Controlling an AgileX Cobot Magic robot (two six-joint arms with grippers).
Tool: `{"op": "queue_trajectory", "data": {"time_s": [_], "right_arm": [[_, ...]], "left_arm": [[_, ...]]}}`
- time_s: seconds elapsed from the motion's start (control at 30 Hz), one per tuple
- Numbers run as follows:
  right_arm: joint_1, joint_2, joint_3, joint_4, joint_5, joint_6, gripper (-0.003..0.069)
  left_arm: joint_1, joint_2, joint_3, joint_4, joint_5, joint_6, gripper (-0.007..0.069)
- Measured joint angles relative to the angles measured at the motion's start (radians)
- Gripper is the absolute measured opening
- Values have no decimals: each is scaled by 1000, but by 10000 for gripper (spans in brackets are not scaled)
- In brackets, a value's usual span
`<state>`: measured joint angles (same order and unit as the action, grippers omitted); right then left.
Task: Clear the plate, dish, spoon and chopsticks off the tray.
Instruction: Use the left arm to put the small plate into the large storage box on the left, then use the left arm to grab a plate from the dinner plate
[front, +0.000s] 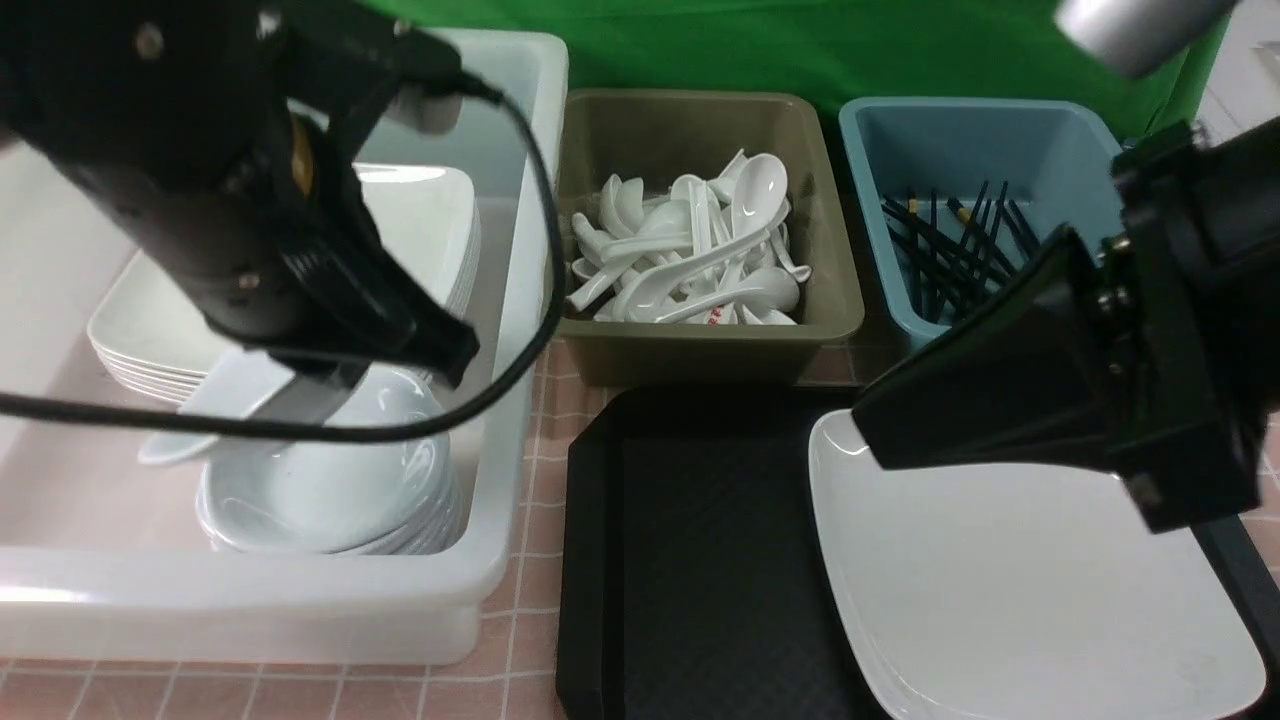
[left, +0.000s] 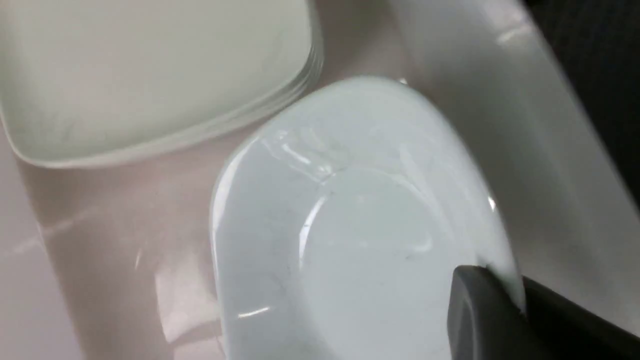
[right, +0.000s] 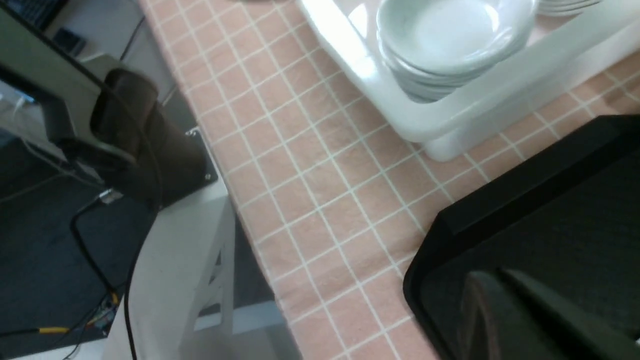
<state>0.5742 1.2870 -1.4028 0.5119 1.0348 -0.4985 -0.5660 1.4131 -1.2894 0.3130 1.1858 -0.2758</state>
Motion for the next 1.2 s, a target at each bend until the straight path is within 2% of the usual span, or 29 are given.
{"op": "queue_trajectory", "data": {"time_s": [0.13,0.27,0.37,0.4,0.43,0.57,0.67,0.73,0.77,0.8,0.87,0.9,0.93,1.03,1.07,1.1,1.2], "right_arm": [[8,13,-3,-10,-15,14,30],[8,13,-4,-27,-23,24,30],[8,13,-4,-29,-25,27,30],[8,13,-4,-29,-25,27,30],[8,13,-5,-29,-24,27,30],[8,-2,-8,-58,-6,28,30],[9,-40,-8,-168,-6,73,30],[9,-70,-12,-280,-2,135,31],[9,-73,-12,-293,1,143,31],[7,-90,-13,-362,8,183,31],[-13,-132,-14,-520,46,268,31],[-16,-135,-15,-530,50,272,31],[-47,-160,-15,-591,95,298,31],[-125,-191,-7,-633,98,315,31],[-130,-194,-3,-633,98,315,31],[-188,-210,33,-639,98,324,31],[-243,-217,89,-641,98,330,31]], "left_arm": [[10,0,80,0,-83,-22,8],[10,0,119,-11,-171,-22,52],[10,2,121,-25,-192,-22,160],[10,2,121,-25,-192,-22,160],[10,2,121,-25,-192,-24,246],[10,2,59,-53,-137,-58,414],[10,0,-47,-69,-103,-66,505],[10,-2,-117,-91,-97,-63,526],[10,-2,-124,-94,-98,-61,526],[10,-2,-148,-112,-104,-51,522],[7,2,-206,-227,-165,0,449],[5,3,-209,-237,-165,6,440],[-11,20,-222,-313,-219,43,342],[-66,98,-239,-446,-280,111,105],[-70,106,-241,-461,-284,115,94],[-108,204,-263,-527,-297,138,23],[-127,331,-302,-572,-301,147,8]]}}
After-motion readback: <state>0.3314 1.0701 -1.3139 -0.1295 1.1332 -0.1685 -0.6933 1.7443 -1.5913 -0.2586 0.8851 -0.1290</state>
